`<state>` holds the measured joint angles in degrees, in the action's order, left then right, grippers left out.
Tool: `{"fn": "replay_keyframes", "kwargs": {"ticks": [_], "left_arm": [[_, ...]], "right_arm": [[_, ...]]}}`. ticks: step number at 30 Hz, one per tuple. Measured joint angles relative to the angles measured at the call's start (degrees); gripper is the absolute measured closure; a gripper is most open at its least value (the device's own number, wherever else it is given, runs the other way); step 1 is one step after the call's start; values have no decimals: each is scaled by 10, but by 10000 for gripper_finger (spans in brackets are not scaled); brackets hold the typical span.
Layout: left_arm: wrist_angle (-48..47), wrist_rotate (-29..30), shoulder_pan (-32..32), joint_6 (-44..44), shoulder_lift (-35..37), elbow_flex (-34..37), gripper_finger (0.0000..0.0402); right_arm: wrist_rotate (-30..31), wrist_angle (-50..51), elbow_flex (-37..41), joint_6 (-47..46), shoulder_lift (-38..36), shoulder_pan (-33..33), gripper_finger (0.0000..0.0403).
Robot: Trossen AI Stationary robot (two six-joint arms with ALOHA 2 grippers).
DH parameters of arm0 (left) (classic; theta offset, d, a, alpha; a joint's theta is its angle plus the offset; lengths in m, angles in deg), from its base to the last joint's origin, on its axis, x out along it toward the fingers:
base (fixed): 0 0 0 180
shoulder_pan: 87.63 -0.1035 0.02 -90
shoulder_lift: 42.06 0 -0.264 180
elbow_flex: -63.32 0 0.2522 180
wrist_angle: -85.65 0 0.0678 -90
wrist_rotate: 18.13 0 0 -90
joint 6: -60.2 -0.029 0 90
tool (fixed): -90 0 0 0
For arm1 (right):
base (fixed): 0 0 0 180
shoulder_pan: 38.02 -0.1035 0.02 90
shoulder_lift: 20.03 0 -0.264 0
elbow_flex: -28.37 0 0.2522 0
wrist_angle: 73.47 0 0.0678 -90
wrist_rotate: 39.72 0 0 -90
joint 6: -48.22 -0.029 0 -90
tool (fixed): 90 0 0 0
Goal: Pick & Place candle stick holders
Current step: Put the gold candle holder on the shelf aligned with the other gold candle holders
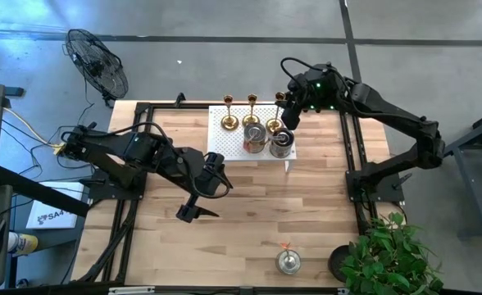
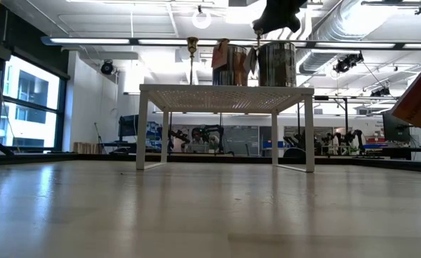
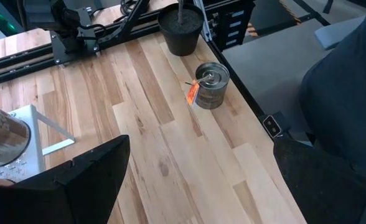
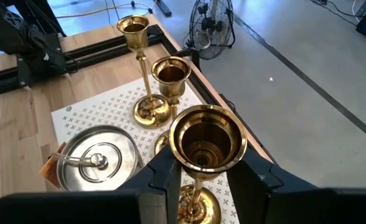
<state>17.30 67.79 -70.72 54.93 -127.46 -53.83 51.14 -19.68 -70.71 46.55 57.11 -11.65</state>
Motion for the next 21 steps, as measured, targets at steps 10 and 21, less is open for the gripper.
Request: {"fn": "replay_keyframes", "kwargs": {"ticks": [10,21], "left_arm": [[0,0,0,0,0,0,11],[-9,0,0,0,0,0,11]], "right_arm": [[-8,0,0,-2,0,0,303],[-13,11,0,-10,0,0,302]]}}
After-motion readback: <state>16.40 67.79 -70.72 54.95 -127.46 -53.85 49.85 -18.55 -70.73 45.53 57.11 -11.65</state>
